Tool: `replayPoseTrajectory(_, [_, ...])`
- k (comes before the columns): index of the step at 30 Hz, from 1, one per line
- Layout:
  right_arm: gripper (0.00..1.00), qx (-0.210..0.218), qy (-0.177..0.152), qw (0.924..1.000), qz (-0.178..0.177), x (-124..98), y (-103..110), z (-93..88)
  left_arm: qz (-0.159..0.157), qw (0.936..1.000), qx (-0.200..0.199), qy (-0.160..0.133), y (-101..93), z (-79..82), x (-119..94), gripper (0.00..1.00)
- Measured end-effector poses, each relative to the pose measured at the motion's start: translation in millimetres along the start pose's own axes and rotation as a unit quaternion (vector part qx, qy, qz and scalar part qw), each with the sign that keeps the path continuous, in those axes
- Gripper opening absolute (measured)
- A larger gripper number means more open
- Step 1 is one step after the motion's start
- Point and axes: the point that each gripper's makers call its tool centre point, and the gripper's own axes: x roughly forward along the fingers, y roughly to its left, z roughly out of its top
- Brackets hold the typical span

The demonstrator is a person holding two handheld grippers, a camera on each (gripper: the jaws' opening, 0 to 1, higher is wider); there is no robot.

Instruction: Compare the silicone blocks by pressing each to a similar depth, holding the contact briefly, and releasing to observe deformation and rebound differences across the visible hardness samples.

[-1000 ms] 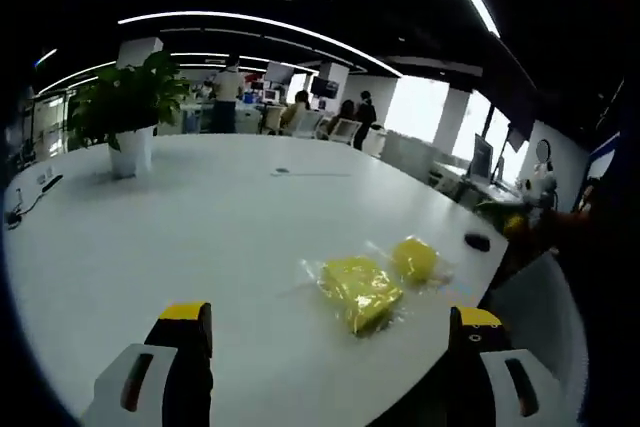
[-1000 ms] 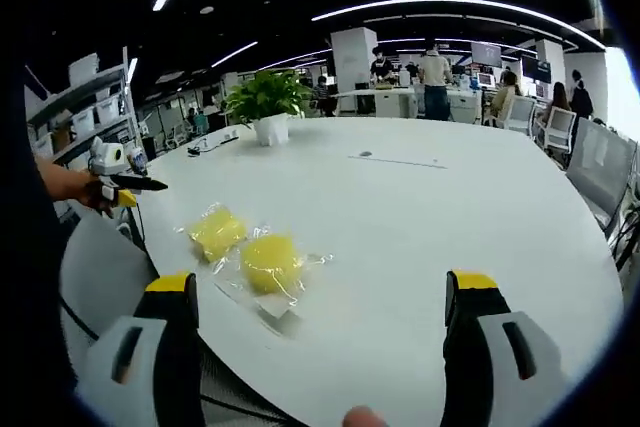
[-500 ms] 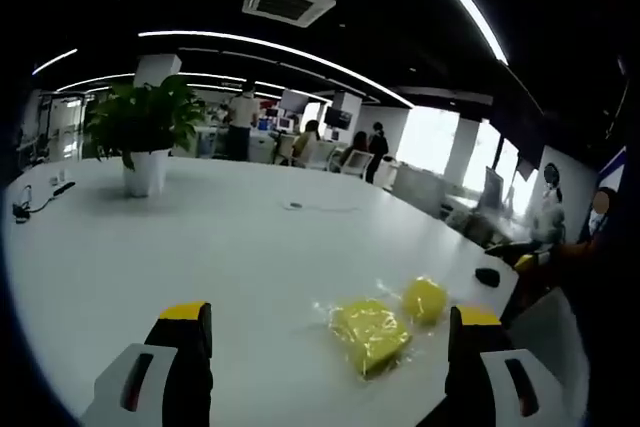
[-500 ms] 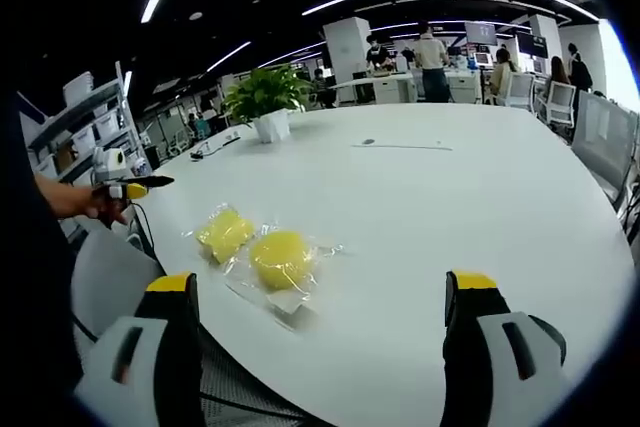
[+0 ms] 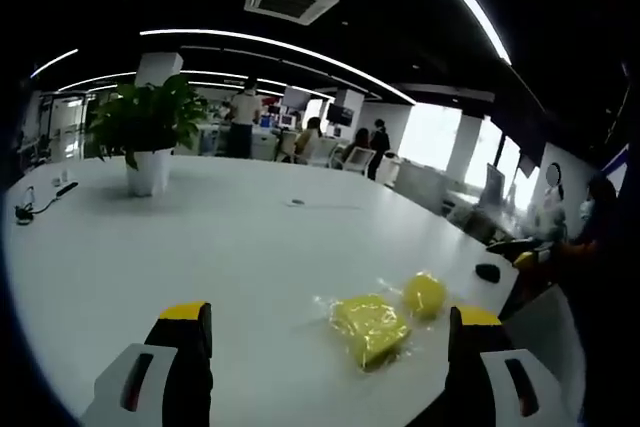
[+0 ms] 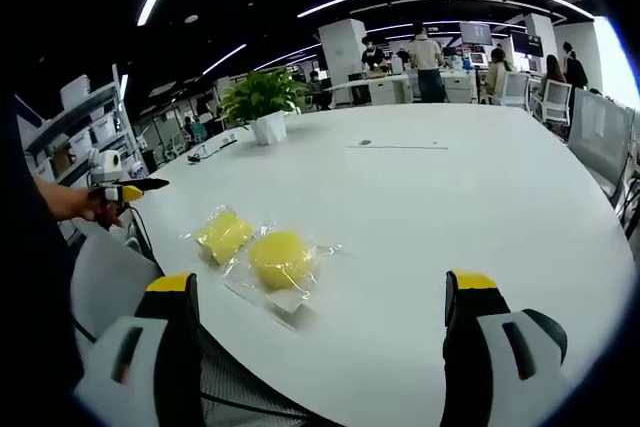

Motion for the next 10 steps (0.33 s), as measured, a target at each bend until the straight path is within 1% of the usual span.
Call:
replayPoseTrajectory(4, [0.96,0.006,-0.005,1.0,-0.004,-2,4,-2.0,0.002,1.0,-0.003,0.004,0.7,1.4,-3,1.0])
replayPoseTrajectory(6, [0.96,0.007,-0.005,1.0,-0.003,-2,7,-4.7,0.001,1.0,0.0,-0.005,-1.0,5.7,-7,1.0])
replayPoseTrajectory(10, [0.96,0.008,-0.004,1.0,0.001,-1,13,-5.0,0.002,1.0,0.001,-0.008,-5.8,6.5,-13,1.0])
